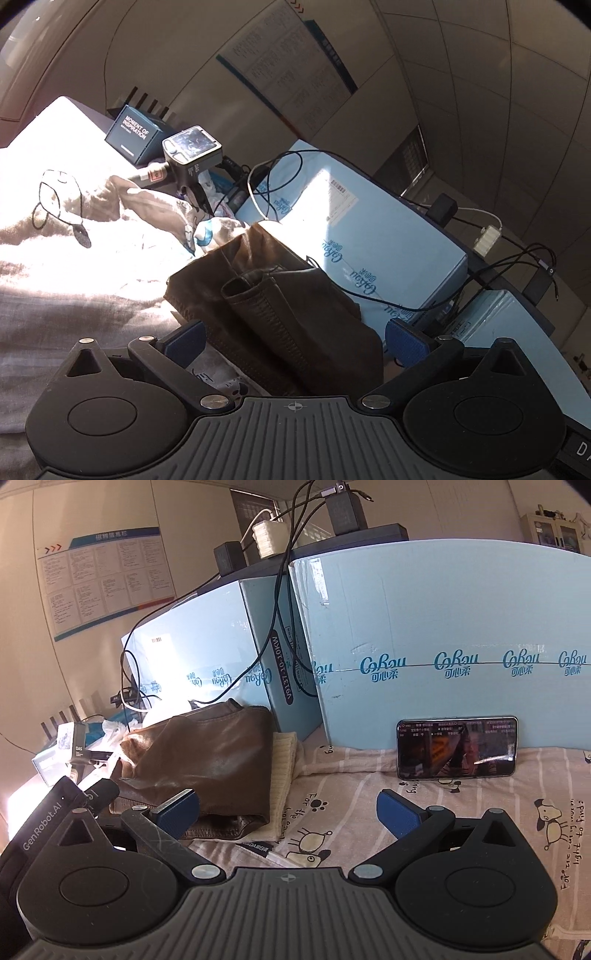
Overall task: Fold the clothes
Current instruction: 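Turn both tools toward the pink knit sweater on the bed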
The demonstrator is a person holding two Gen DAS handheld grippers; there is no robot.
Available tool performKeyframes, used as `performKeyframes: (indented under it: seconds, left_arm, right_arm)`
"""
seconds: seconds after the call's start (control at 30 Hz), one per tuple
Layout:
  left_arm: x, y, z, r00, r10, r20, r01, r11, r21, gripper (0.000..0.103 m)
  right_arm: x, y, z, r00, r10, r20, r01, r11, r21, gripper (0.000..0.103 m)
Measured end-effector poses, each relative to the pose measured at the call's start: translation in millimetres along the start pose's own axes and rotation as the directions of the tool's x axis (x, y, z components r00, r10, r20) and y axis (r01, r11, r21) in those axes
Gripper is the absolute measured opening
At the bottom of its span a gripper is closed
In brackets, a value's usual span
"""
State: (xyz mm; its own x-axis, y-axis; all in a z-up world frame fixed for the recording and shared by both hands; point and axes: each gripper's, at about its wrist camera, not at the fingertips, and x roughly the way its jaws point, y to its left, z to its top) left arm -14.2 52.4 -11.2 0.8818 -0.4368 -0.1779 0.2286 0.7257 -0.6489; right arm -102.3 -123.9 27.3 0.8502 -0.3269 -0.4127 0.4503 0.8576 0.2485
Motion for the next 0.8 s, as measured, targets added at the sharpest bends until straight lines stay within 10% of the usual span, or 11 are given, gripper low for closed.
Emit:
performKeyframes:
  seconds: [0.27, 0.43, 0.6, 0.8]
  left_arm:
    - [-26.0, -24.9, 10.7, 0.987, -0.158, 0.022, 0.154, 0.981, 0.113, 0.103]
    - [-43.1, -56.2, 2.0, 0.946, -0.296, -0.132, 0.321, 0.913, 0.253, 0.103]
    - [-50.0, -92.9, -38.7, 0.930, -0.271, -0.249, 0.348, 0.869, 0.353, 0.103]
    - [-57.1, -135.1, -99.8, 0.803, -0.348, -0.484, 0.555, 0.731, 0.397, 0.103]
  right_arm:
    - [-54.6, -12.4, 0.6, 0.991, -0.086, 0.107, 0.085, 0.996, 0.017, 0.103]
    - [-102.4, -34.8, -7.1, 0.968, -0.138, 0.209, 0.140, 0.990, 0.008, 0.103]
    - [-144.0, -81.1, -23.2, 0.933, -0.238, 0.269, 0.226, 0.971, 0.076, 0.103]
    - [-186.2, -158.0, -50.0, 0.842, -0.450, 0.297, 0.424, 0.893, 0.153, 0.103]
